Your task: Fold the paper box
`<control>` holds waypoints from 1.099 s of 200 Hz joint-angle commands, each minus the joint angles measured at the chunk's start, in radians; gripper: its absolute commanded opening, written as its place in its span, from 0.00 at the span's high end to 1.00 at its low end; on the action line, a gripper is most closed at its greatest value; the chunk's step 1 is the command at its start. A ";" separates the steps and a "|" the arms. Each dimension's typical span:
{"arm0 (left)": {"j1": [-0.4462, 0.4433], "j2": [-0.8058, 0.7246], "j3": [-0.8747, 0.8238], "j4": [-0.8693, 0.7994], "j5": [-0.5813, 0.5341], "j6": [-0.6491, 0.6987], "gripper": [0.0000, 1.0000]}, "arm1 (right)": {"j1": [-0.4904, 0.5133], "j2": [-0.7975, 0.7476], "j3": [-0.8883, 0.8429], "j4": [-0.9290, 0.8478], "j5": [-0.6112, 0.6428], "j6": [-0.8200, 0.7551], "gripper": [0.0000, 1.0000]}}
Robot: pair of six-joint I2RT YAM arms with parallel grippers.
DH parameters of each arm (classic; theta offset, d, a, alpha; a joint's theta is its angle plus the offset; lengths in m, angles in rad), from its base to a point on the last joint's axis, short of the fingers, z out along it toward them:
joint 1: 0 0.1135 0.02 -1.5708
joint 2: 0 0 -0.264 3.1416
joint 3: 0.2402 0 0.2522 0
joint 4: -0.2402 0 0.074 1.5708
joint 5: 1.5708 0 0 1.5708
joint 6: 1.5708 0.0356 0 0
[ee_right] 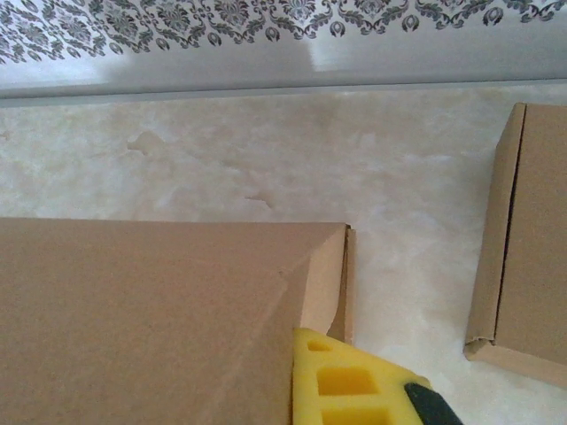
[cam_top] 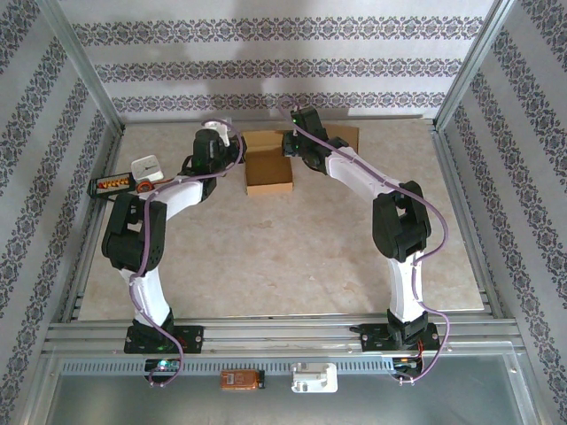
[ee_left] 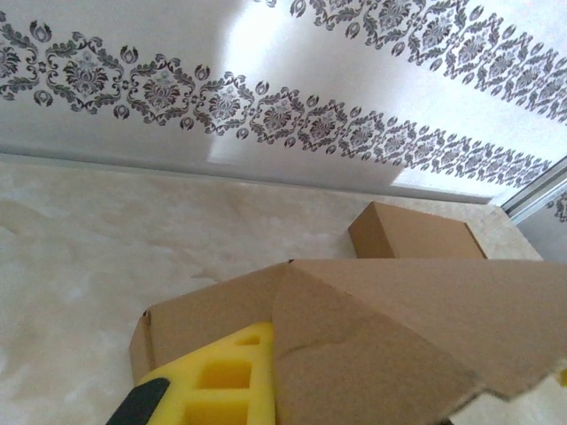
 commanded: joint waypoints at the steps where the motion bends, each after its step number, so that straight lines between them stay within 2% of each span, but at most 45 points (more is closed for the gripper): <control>1: -0.007 0.036 0.058 -0.064 0.090 -0.094 0.94 | 0.003 -0.008 0.026 -0.076 -0.011 0.005 0.91; 79: -0.007 0.068 0.029 -0.024 0.132 -0.136 0.95 | 0.003 -0.003 0.025 -0.085 -0.014 -0.005 0.91; 158: -0.011 0.108 0.128 -0.077 0.209 -0.157 0.95 | 0.007 0.012 0.061 -0.103 -0.017 -0.003 0.91; 220: -0.011 0.109 0.139 -0.102 0.193 -0.169 0.95 | 0.007 0.030 0.105 -0.142 -0.020 -0.007 0.90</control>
